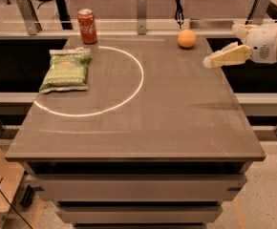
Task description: Move orange near green jalapeno chip bag
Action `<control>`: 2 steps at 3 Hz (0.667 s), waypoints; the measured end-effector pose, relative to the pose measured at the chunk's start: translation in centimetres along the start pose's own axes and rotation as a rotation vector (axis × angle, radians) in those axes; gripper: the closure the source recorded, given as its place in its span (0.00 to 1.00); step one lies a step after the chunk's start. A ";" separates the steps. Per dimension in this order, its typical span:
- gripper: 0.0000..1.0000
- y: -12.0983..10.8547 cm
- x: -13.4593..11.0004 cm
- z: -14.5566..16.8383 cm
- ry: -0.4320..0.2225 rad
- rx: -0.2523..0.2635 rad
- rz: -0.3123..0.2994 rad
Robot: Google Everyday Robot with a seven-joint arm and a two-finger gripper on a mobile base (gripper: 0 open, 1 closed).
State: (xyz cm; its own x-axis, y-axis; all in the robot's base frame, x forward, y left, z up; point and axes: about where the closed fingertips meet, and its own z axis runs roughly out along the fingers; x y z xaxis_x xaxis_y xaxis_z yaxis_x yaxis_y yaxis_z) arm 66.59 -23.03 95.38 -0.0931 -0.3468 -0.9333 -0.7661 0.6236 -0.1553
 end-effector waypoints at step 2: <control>0.00 -2.8 0.2 6.3 -0.037 0.034 -0.029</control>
Offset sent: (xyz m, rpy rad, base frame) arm 0.1058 0.0311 -0.0298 -0.0017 -0.0952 -0.0568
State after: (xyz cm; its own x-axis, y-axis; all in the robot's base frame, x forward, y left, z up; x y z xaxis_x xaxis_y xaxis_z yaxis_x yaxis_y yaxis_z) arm 72.74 -20.44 93.61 -0.0468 -0.3395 -0.9394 -0.7461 0.6372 -0.1931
